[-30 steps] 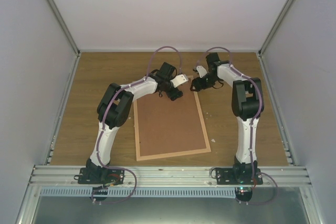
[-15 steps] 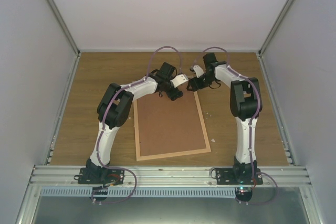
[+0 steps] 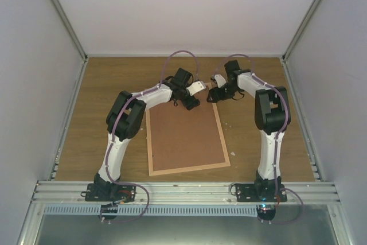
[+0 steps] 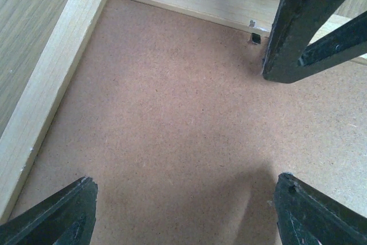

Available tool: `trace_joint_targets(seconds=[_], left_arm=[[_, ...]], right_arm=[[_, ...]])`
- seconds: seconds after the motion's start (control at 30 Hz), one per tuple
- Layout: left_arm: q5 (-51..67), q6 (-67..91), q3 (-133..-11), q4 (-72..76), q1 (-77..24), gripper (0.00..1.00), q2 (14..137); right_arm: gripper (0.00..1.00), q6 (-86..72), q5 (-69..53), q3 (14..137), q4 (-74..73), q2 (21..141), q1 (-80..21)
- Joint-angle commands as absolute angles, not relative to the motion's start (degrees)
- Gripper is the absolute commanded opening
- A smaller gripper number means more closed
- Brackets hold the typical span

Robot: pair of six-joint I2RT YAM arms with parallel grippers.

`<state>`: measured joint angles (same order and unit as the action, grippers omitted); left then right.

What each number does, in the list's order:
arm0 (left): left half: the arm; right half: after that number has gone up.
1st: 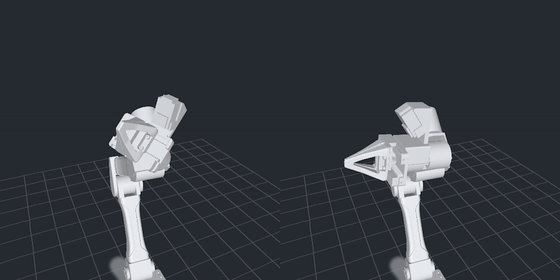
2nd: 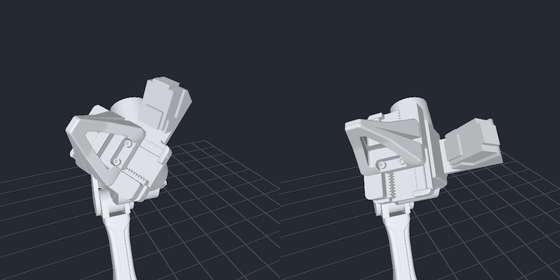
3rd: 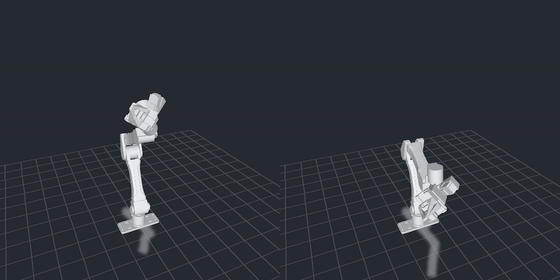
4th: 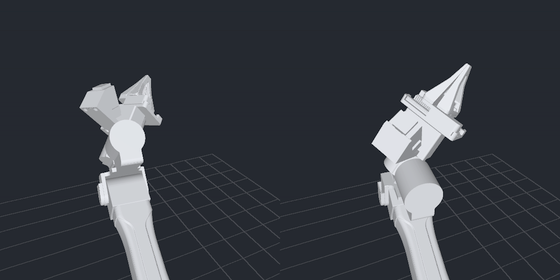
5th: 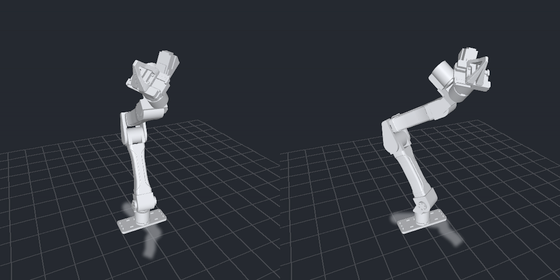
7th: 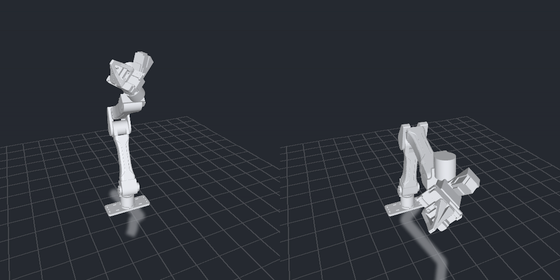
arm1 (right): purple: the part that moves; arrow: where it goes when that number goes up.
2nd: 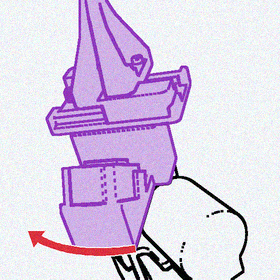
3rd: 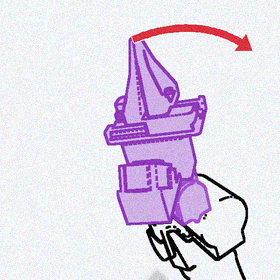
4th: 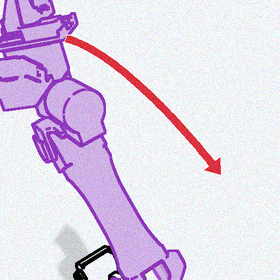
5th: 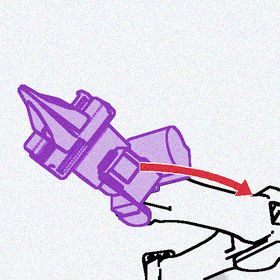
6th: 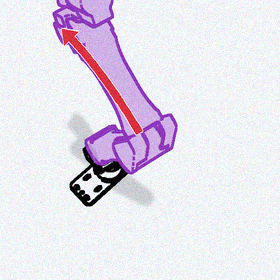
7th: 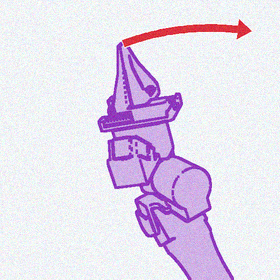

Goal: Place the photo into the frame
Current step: Install the photo frame at the center of the board.

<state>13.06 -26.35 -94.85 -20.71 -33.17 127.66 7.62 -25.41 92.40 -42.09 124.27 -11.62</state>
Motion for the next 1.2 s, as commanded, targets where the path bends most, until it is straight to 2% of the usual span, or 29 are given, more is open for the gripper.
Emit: trace_joint_targets(seconds=[0.0,0.27,1.17], left_arm=[[10.3,-26.8,-94.0,-22.7,-34.1,0.84,131.7],[10.2,-26.7,-93.9,-22.7,-34.1,0.84,131.9],[9.7,-26.7,-93.9,-22.6,-34.1,0.84,132.5]], right_arm=[[0.72,3.9,-24.2,91.8,-42.3,121.0,-11.0],[0.76,1.2,-21.0,92.3,-42.2,121.3,-11.1],[0.70,-1.7,-11.6,92.8,-41.9,128.3,-13.2]])
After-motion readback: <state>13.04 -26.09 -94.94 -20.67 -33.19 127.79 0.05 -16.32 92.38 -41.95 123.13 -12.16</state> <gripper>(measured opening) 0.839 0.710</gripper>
